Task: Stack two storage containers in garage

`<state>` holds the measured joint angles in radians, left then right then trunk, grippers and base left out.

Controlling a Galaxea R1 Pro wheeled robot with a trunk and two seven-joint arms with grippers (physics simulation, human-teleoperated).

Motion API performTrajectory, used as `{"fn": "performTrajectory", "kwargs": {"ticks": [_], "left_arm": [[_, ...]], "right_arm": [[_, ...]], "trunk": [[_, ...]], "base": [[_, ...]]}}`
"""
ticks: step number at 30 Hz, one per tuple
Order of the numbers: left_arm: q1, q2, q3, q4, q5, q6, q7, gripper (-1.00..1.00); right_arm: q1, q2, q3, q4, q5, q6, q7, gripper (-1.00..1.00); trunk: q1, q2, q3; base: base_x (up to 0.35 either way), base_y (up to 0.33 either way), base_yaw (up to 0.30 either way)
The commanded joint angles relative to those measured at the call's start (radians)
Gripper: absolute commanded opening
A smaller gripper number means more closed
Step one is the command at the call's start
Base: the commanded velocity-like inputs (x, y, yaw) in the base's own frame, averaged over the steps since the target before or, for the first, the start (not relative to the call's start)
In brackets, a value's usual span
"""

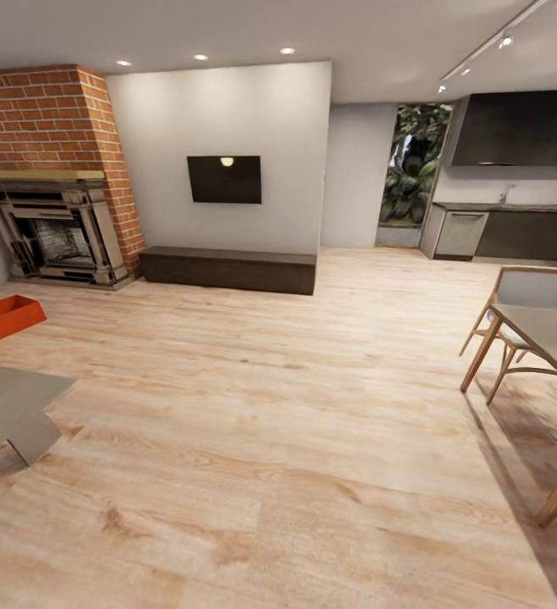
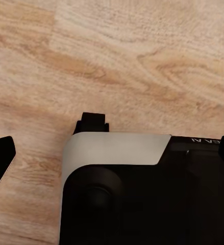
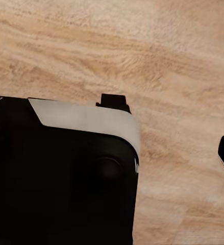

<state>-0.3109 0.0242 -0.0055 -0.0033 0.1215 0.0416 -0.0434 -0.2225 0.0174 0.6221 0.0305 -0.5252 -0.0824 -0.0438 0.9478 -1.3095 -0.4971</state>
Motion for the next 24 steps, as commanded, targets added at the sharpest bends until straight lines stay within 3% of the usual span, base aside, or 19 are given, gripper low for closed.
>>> {"fn": "performTrajectory", "kwargs": {"ticks": [1,24], "left_arm": [[0.000,0.000,-0.001,0.000,0.010,0.004,-0.004,1.00],[0.000,0.000,-0.001,-0.001,0.010,0.004,-0.004,1.00]], "right_arm": [[-0.001,0.001,0.008,0.003,-0.009,-0.005,-0.001,1.00],[-0.001,0.001,0.008,0.003,-0.009,-0.005,-0.001,1.00]], "trunk": [[0.001,0.000,-0.001],[0.001,0.000,-0.001]], "base": [[0.320,0.000,0.000],[0.320,0.000,0.000]]}}
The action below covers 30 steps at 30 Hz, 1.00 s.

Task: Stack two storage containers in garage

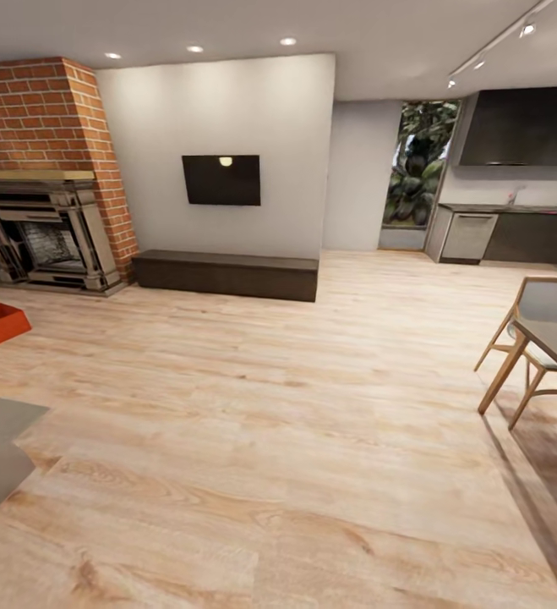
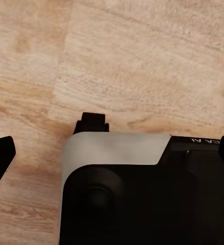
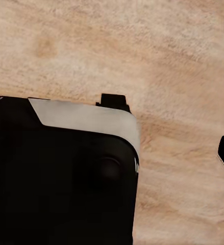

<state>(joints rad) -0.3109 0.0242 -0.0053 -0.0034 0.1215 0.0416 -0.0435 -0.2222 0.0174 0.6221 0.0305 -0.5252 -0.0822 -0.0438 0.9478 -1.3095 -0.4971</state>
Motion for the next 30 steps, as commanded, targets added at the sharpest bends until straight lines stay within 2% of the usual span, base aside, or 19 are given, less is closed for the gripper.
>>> {"fn": "performTrajectory", "kwargs": {"ticks": [1,24,30], "left_arm": [[0.000,0.000,-0.001,0.000,0.010,0.004,-0.004,1.00],[0.000,0.000,-0.002,0.000,0.010,0.004,-0.004,1.00],[0.000,0.000,-0.002,0.000,0.010,0.004,-0.004,1.00]], "right_arm": [[-0.001,0.001,0.008,0.003,-0.009,-0.005,-0.001,1.00],[-0.002,0.003,0.008,0.003,-0.009,-0.005,-0.001,1.00],[-0.001,0.001,0.008,0.003,-0.009,-0.006,-0.001,1.00]], "trunk": [[0.001,0.000,-0.001],[0.001,0.000,-0.001],[0.001,0.000,-0.001]], "base": [[0.320,0.000,0.000],[0.320,0.000,0.000],[0.320,0.000,0.145]]}}
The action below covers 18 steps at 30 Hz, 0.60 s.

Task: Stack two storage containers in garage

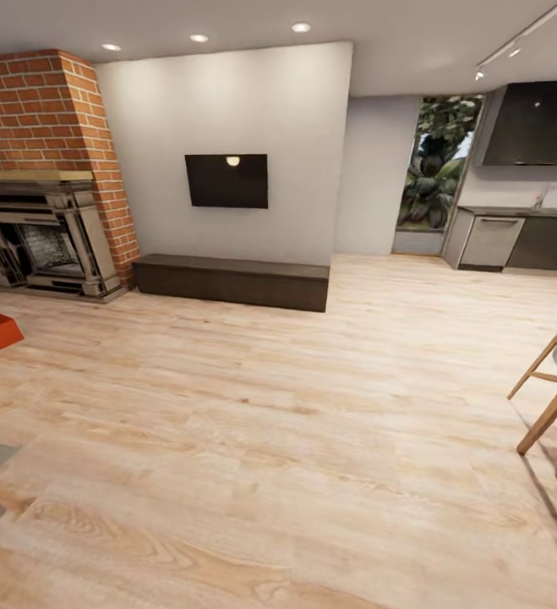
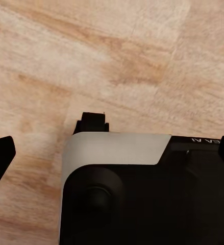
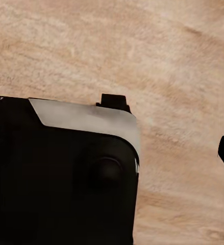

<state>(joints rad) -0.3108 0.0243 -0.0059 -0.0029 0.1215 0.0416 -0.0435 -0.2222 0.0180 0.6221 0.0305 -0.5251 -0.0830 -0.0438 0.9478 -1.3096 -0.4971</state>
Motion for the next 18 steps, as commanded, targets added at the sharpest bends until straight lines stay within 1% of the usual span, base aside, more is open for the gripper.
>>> {"fn": "performTrajectory", "kwargs": {"ticks": [1,8,10,18], "left_arm": [[-0.001,0.000,-0.001,-0.001,0.010,0.004,-0.004,1.00],[-0.001,0.000,-0.001,0.000,0.010,0.004,-0.004,1.00],[-0.001,0.000,-0.001,-0.001,0.010,0.004,-0.004,1.00],[-0.001,0.000,-0.002,-0.001,0.010,0.004,-0.004,1.00]], "right_arm": [[-0.001,0.001,0.008,0.003,-0.009,-0.006,-0.001,1.00],[-0.001,0.000,0.008,0.003,-0.009,-0.006,-0.001,1.00],[-0.001,0.000,0.008,0.003,-0.009,-0.006,-0.001,1.00],[-0.002,-0.001,0.008,0.003,-0.009,-0.006,-0.001,1.00]], "trunk": [[0.001,0.000,-0.001],[0.001,0.000,-0.001],[0.001,0.000,-0.001],[0.001,0.000,-0.001]], "base": [[0.320,0.000,0.234],[0.320,0.000,0.262],[0.320,0.000,0.190],[0.320,0.000,0.038]]}}
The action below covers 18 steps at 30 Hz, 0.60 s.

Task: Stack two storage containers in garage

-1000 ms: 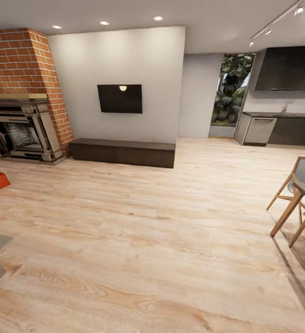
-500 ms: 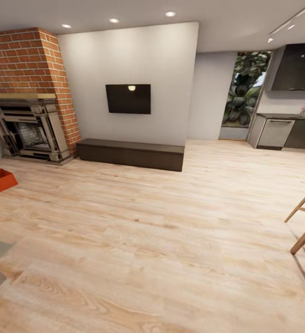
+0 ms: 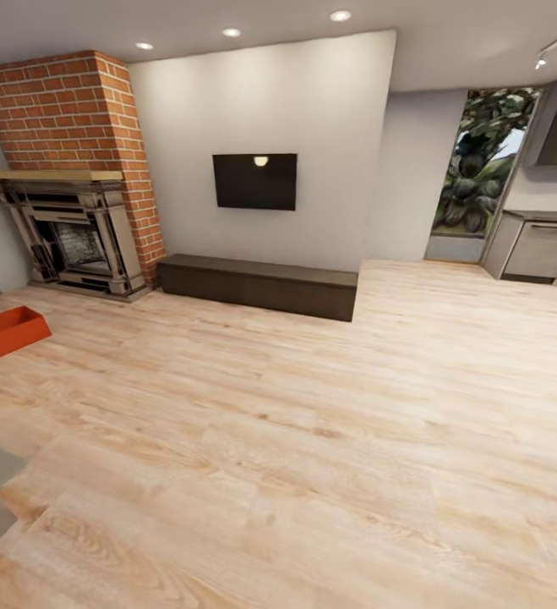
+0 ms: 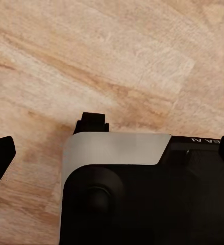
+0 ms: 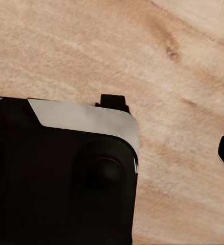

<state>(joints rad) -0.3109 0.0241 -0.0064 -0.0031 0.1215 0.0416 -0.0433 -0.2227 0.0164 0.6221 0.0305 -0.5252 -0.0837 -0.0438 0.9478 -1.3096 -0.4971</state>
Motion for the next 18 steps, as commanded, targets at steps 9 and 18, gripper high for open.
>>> {"fn": "performTrajectory", "kwargs": {"ticks": [9,18], "left_arm": [[-0.001,0.000,-0.001,0.000,0.010,0.004,-0.004,1.00],[-0.001,0.000,-0.001,0.000,0.010,0.004,-0.005,1.00]], "right_arm": [[-0.001,0.001,0.008,0.003,-0.009,-0.006,-0.001,1.00],[-0.001,-0.001,0.008,0.003,-0.009,-0.007,-0.001,1.00]], "trunk": [[0.001,0.000,-0.001],[0.001,0.000,-0.001]], "base": [[0.320,0.000,0.123],[0.320,0.000,0.178]]}}
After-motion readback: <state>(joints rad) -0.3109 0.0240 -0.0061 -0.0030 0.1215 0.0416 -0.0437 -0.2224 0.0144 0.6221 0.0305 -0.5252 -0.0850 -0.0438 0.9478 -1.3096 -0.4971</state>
